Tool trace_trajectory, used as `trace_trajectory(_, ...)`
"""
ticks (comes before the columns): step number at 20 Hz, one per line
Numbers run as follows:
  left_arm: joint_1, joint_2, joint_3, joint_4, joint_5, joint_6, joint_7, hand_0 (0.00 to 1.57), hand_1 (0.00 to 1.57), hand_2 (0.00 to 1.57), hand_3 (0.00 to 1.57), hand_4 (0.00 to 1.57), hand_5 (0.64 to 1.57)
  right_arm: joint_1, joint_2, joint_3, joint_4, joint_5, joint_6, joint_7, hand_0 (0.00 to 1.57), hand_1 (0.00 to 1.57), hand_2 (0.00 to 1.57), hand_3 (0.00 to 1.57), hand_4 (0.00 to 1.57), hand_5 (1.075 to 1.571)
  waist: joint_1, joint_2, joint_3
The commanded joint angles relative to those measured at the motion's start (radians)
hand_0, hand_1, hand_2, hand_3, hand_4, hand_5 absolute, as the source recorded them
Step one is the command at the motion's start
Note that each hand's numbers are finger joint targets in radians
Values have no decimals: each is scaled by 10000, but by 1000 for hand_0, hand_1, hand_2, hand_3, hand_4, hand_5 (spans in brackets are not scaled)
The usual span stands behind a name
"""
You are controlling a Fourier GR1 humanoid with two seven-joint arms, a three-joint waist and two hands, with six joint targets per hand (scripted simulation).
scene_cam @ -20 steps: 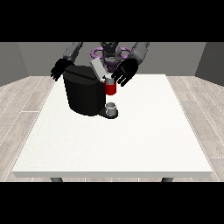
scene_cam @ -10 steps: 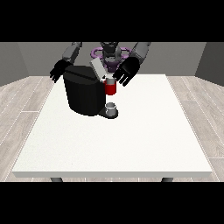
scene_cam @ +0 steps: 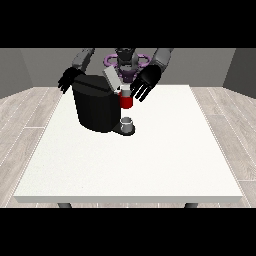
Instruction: Insert the coffee pod into the coffee machine and close the lid
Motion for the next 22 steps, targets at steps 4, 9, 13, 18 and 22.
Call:
trace_trajectory(4,459,-144,-390,98,-467,-5,-192,0,0,0,0,0,1571,-105,-36,-20,-151,76,-276,647,0,0,0,0,375,1571,108,-223,-20)
trace_trajectory(9,159,-309,-320,-114,-387,-448,114,0,0,0,0,0,1571,-49,-173,-186,333,-40,-8,158,0,0,0,0,344,1571,317,-491,-16)
trace_trajectory(13,237,-409,-116,-149,-337,-283,434,0,0,0,0,0,1571,534,292,123,461,93,-80,-660,0,0,0,0,424,1571,293,-629,-17)
trace_trajectory(18,623,-688,-367,-542,-483,-423,373,0,0,0,0,0,1571,463,-50,-479,959,-314,28,-361,0,0,0,0,381,1571,856,-1084,-15)
trace_trajectory(22,955,-1071,231,-664,313,-752,573,0,0,0,0,0,1571,1064,-276,-683,1208,-439,284,-716,0,0,0,0,387,1571,1170,-1774,-15)
